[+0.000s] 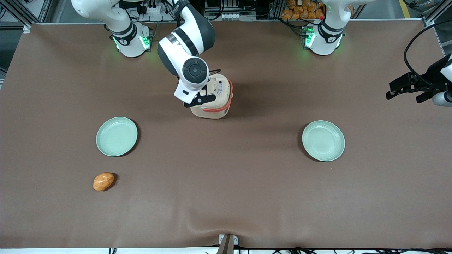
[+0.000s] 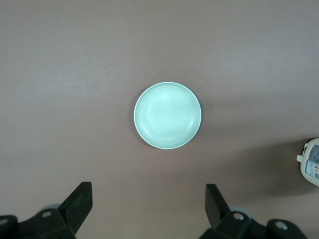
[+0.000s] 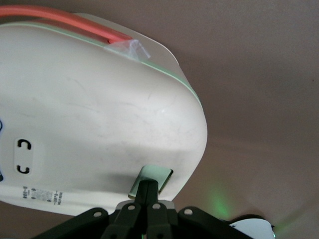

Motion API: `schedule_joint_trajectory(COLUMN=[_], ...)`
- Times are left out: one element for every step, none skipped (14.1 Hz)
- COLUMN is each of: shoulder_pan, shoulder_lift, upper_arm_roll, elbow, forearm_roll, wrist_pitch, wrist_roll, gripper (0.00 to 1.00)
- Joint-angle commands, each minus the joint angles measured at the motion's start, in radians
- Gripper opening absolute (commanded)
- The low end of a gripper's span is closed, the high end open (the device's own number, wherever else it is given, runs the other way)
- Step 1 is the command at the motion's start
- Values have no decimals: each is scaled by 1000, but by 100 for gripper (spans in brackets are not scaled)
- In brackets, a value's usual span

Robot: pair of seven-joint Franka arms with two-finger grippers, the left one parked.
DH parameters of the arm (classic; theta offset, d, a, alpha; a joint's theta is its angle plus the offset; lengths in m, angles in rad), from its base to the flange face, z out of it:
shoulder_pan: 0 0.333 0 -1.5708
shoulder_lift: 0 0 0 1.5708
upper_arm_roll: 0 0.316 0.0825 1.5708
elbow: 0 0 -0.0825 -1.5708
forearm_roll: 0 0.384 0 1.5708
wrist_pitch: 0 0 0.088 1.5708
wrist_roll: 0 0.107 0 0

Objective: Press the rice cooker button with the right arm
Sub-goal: 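Lift the right gripper away as the rice cooker lid pops open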

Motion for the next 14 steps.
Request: schedule_joint_trajectory(shoulder_pan=[-5, -11, -17, -31, -43, -57, -75, -95, -109, -127, -143, -155, -170, -192], shoulder_lift=[-33, -48, -63, -82, -97, -111, -125, -140, -160, -180, -197, -207, -218, -227], upper_arm_roll=[-3, -3, -4, -4, -4, -4, -4, -4, -4, -3, -4, -4, -4, -4], elbow=[28, 37, 42, 52, 63, 77, 91, 97, 97, 99, 99, 99, 99, 99], forearm_roll=[17, 17, 15, 15, 15, 13, 9, 10, 10, 10, 10, 9, 9, 7], wrist_pitch=[4, 4, 4, 4, 4, 4, 4, 4, 4, 2, -2, -15, -25, -28], wrist_roll=[-2, -5, -8, -8, -8, -11, -11, -12, -11, -12, -14, -20, -23, -25], gripper=[13, 17, 26, 37, 46, 59, 72, 80, 87, 92, 97, 100, 100, 100])
